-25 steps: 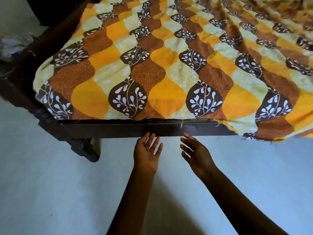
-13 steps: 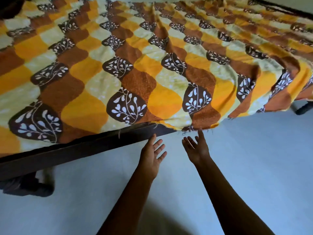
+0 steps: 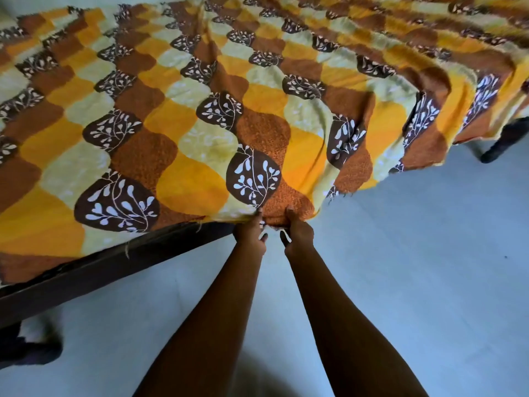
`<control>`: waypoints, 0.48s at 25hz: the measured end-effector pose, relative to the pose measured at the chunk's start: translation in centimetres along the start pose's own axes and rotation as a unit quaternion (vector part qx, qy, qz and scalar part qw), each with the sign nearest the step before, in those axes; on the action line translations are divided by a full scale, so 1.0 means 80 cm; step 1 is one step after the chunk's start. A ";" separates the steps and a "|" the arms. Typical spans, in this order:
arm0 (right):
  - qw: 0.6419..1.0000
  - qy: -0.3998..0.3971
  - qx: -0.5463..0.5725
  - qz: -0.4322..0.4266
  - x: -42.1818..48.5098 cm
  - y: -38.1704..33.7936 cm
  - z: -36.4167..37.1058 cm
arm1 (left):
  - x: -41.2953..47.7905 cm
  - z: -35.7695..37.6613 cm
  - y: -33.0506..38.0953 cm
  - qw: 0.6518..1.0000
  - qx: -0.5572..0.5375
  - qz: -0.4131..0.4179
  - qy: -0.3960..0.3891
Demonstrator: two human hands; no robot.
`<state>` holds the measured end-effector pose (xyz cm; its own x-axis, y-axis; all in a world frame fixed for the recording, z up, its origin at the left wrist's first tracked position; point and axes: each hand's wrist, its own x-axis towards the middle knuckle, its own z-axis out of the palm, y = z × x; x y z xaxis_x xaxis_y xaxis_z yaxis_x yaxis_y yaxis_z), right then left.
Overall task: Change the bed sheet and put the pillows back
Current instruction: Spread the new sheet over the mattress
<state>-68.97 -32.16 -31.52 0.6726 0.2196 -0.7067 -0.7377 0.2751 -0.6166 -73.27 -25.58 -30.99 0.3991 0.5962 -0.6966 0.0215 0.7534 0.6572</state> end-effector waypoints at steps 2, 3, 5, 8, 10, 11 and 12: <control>0.999 -0.026 0.026 0.006 0.000 -0.002 -0.002 | 0.003 0.000 0.000 0.999 0.019 0.018 0.021; 0.997 -0.055 0.051 0.013 0.000 -0.004 -0.005 | -0.001 0.000 0.003 1.000 0.020 0.012 0.012; 0.991 -0.095 0.086 0.024 0.004 -0.009 -0.016 | -0.020 -0.003 0.005 1.000 0.016 -0.013 0.000; 0.989 -0.098 0.100 0.042 0.016 -0.018 -0.037 | -0.044 -0.012 -0.003 0.998 -0.003 0.019 0.065; 0.992 -0.095 0.077 0.020 0.024 -0.028 -0.054 | -0.064 -0.006 -0.004 0.999 -0.002 0.031 0.025; 0.995 -0.083 0.055 -0.013 0.030 -0.036 -0.064 | -0.071 0.004 -0.003 0.999 0.026 0.043 -0.019; 0.996 -0.056 0.018 -0.062 0.037 -0.045 -0.074 | -0.077 0.014 -0.001 0.992 0.082 0.082 -0.052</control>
<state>-64.66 -38.07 -33.44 0.7620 0.2841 -0.5820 -0.6476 0.3399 -0.6820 -74.65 -29.62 -26.46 0.5014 0.6691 -0.5485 0.0934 0.5884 0.8031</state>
